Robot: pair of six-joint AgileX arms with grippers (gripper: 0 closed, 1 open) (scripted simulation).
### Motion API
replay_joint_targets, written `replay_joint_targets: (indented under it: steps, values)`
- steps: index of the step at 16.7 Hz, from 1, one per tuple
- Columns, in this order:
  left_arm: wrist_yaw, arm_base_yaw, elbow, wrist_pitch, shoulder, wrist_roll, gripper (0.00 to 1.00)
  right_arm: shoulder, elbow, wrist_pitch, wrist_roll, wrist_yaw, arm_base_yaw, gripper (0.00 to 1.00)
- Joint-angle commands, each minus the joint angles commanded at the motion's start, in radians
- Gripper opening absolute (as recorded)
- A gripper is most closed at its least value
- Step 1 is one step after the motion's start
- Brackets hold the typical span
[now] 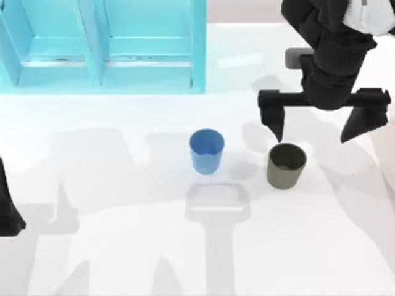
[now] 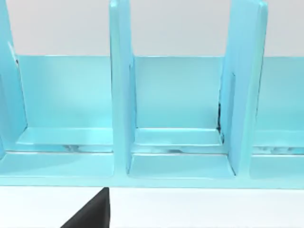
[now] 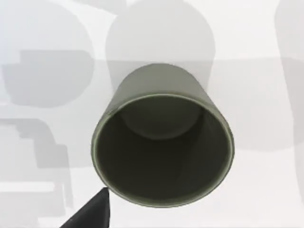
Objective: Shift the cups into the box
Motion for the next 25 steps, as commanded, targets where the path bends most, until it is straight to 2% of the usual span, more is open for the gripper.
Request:
replay_joint_targets:
  steps: [5,10,23,25]
  values:
    - [0.000,0.000,0.000,0.000,0.000,0.000,1.00,0.041,-0.174,0.222,0.004,0.000,0.003,1.00]
    - [0.000,0.000,0.000,0.000,0.000,0.000,1.00,0.048,-0.200,0.250,0.005,0.000,0.004,1.00]
    - [0.000,0.000,0.000,0.000,0.000,0.000,1.00,0.048,-0.200,0.250,0.005,0.000,0.004,0.02]
    - [0.000,0.000,0.000,0.000,0.000,0.000,1.00,0.048,-0.200,0.250,0.005,0.000,0.004,0.00]
